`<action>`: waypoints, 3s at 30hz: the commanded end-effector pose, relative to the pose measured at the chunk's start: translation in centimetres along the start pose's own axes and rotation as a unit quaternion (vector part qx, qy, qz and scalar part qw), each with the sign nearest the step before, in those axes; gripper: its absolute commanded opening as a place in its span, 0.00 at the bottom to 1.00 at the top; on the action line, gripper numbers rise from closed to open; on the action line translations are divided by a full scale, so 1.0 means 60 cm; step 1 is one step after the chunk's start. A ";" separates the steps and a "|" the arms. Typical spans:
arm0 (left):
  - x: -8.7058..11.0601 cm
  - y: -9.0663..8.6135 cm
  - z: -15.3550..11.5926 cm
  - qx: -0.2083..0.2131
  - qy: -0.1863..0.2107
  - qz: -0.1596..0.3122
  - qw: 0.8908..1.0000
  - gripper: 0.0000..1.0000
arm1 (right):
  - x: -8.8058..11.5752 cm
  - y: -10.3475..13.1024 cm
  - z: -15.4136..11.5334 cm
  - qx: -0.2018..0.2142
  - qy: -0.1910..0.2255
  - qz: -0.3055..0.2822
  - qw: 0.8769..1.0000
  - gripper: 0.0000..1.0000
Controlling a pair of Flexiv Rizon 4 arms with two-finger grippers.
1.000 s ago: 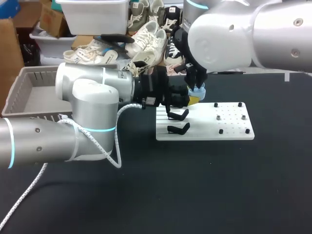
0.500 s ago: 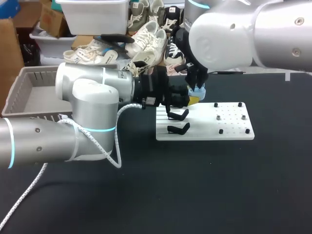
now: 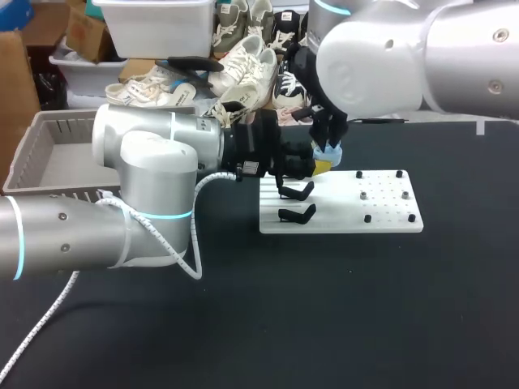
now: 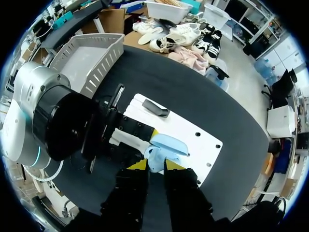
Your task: Pick up each earbud case from the left stands, insert the matching earbuds, close the lid, and place the case in the box.
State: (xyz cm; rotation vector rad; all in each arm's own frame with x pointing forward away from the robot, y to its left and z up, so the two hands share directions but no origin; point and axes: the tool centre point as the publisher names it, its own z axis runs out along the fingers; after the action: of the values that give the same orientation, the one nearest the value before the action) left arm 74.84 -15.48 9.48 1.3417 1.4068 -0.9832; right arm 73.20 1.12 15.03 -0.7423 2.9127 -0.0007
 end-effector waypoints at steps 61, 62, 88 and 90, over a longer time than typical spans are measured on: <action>0.000 -0.003 -0.001 -0.002 -0.001 0.001 1.000 0.00 | 0.008 0.003 0.004 -0.002 0.000 0.005 1.000 0.00; 0.000 -0.003 -0.001 -0.002 -0.001 0.001 1.000 0.00 | 0.007 0.002 0.004 -0.003 0.000 0.006 1.000 0.00; 0.000 -0.003 -0.001 -0.002 -0.001 0.001 1.000 0.00 | -0.004 0.001 0.013 -0.010 0.003 0.002 1.000 0.00; 0.000 -0.003 -0.001 -0.002 -0.001 0.001 1.000 0.00 | -0.004 0.001 0.014 -0.011 0.004 0.002 1.000 0.00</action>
State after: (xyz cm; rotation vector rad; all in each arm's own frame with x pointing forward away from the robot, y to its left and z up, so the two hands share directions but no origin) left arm 74.84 -15.50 9.50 1.3416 1.4067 -0.9833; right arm 73.28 1.34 14.31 -0.7413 2.9220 0.0285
